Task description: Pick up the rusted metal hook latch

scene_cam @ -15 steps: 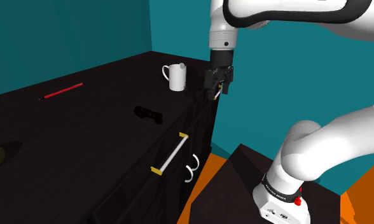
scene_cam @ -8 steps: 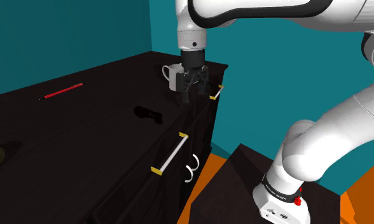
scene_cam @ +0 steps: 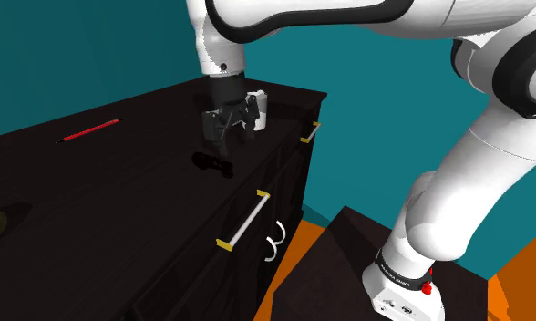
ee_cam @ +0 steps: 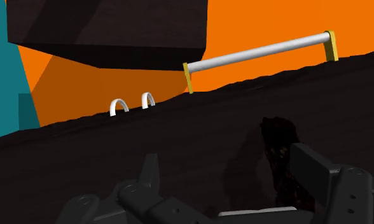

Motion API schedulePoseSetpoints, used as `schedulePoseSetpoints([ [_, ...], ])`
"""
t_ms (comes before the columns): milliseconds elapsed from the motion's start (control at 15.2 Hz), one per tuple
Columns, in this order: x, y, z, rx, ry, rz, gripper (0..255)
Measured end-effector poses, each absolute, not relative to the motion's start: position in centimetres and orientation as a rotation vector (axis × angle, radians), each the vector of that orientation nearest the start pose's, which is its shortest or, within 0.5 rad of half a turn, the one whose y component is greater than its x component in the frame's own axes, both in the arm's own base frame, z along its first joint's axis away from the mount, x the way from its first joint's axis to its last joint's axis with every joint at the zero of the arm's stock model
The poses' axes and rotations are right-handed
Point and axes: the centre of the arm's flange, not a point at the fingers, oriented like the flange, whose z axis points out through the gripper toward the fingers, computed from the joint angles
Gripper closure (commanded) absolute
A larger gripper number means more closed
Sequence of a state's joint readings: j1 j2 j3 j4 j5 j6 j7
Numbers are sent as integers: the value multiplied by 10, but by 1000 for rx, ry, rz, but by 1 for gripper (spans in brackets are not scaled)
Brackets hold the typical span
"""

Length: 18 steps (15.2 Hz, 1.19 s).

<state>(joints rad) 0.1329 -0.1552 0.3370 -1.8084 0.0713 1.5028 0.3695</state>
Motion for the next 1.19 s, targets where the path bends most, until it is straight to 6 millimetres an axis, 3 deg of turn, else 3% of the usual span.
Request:
schedulePoseSetpoints([
  [264,457,296,581,-3204,-198,247,0],
  [792,462,307,545,-3210,-207,247,0],
  [858,462,306,542,-3210,-207,247,255],
  [1188,462,307,540,-3209,-207,245,255],
])
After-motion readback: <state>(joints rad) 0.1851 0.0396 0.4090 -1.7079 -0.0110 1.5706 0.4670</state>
